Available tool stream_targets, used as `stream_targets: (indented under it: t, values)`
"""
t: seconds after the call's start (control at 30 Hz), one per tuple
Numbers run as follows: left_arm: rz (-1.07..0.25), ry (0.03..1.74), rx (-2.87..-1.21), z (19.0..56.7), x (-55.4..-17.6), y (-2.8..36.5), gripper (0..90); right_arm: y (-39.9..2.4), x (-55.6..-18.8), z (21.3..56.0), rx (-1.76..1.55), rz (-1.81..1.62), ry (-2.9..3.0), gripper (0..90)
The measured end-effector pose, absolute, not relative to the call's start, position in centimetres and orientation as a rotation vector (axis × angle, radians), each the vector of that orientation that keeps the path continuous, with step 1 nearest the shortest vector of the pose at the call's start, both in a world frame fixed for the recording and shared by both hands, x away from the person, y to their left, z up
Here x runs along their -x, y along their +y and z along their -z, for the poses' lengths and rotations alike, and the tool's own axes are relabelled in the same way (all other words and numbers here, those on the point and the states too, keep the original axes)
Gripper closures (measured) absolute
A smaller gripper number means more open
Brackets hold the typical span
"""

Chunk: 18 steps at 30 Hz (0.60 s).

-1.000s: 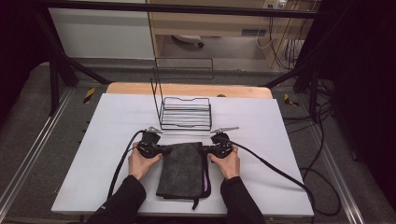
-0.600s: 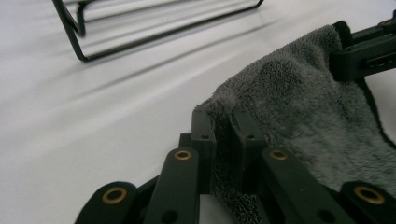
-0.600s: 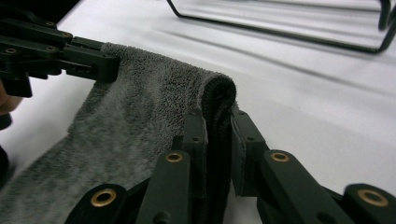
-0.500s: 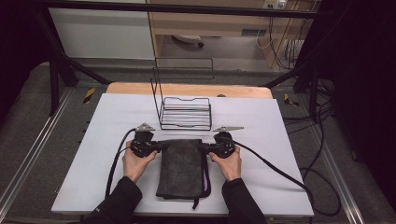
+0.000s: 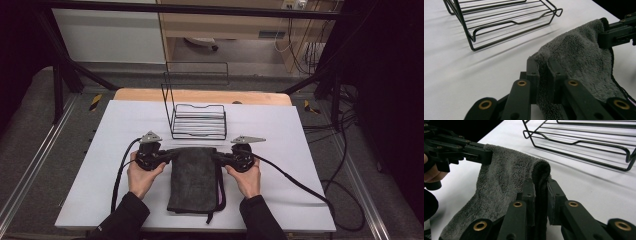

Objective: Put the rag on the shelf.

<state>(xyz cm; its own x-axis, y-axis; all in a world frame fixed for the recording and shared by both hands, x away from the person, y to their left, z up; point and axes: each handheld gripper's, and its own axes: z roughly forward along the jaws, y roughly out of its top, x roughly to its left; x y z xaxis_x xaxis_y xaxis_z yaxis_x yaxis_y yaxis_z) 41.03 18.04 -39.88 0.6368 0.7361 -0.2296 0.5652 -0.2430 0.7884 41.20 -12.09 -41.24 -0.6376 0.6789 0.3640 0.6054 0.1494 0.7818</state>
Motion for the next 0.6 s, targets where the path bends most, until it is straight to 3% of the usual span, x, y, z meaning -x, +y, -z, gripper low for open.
stream_targets:
  t: [0.6]
  values:
    - [-0.289,0.953,-1.877,37.7,-39.3,18.0,81.4,-12.5,-39.7,39.4,-1.181,-1.584,2.248,79.7]
